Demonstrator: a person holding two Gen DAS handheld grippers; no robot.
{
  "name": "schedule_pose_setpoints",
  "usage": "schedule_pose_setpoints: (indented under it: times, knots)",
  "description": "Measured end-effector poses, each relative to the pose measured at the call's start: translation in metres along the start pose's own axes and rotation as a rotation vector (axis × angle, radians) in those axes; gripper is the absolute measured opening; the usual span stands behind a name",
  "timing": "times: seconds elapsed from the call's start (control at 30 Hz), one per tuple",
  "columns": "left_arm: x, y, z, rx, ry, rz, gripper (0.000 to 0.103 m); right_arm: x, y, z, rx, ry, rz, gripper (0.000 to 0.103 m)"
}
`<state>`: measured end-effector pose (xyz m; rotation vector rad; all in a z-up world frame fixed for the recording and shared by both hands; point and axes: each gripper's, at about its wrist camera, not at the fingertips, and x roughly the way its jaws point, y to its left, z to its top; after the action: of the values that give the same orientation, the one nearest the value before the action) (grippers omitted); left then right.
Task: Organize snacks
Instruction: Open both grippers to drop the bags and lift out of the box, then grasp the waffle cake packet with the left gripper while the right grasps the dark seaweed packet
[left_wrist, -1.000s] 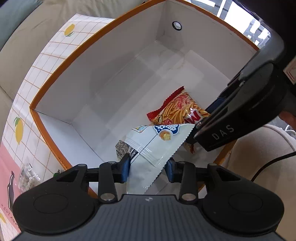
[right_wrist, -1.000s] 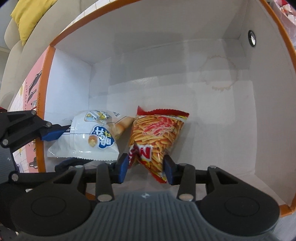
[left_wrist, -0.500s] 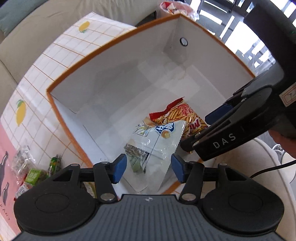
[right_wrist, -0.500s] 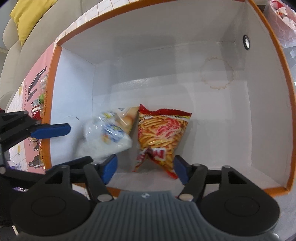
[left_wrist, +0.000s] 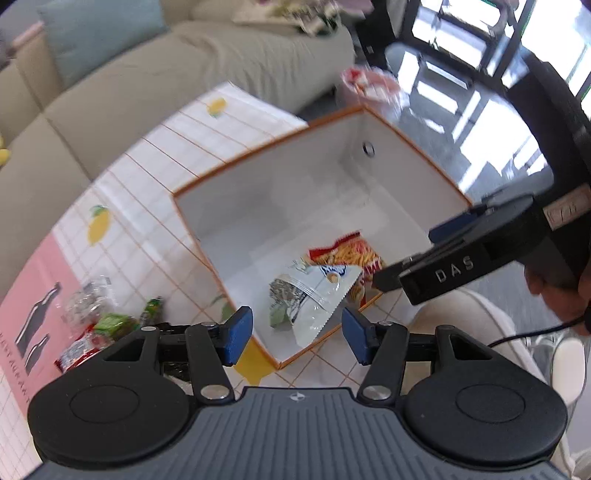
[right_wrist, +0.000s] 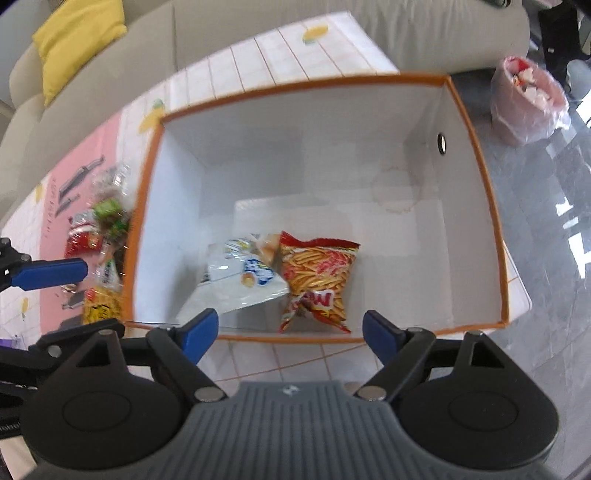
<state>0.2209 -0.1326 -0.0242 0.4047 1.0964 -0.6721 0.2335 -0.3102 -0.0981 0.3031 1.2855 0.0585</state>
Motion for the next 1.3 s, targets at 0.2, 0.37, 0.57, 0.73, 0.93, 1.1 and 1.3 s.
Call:
schedule_pose_setpoints:
  times: [0.2,0.37,0.57,0.73,0.93,1.1,1.3]
  knots:
    - [-0.046,0.004,-0.026,-0.096,-0.14,0.047,0.066,-0.03,0.025,-0.026,-0.007,-0.112,0.07,0.083]
    - [-0.079,0.012,-0.052,-0.185,-0.267,0.115,0.066,-0.054,0.05,-0.051,-0.015,-0.259,0.116,0.083]
    - [-0.092,0.028,-0.094,-0.308,-0.377,0.184,0.069,-0.067,0.087,-0.09,-0.078,-0.448,0.12,0.084]
    - [-0.089,0.04,-0.136,-0.394,-0.399,0.237,0.069,-0.062,0.108,-0.117,-0.083,-0.561,0.14,0.084]
    - [-0.078,0.064,-0.182,-0.556,-0.413,0.197,0.069,-0.033,0.138,-0.136,-0.149,-0.559,0.135,0.087]
    - [-0.067,0.071,-0.206,-0.553,-0.395,0.22,0.069,-0.008,0.157,-0.154,-0.202,-0.633,0.083,0.087]
    - [-0.05,0.087,-0.224,-0.609,-0.344,0.196,0.069,0.016,0.172,-0.159,-0.305,-0.625,0.05,0.092]
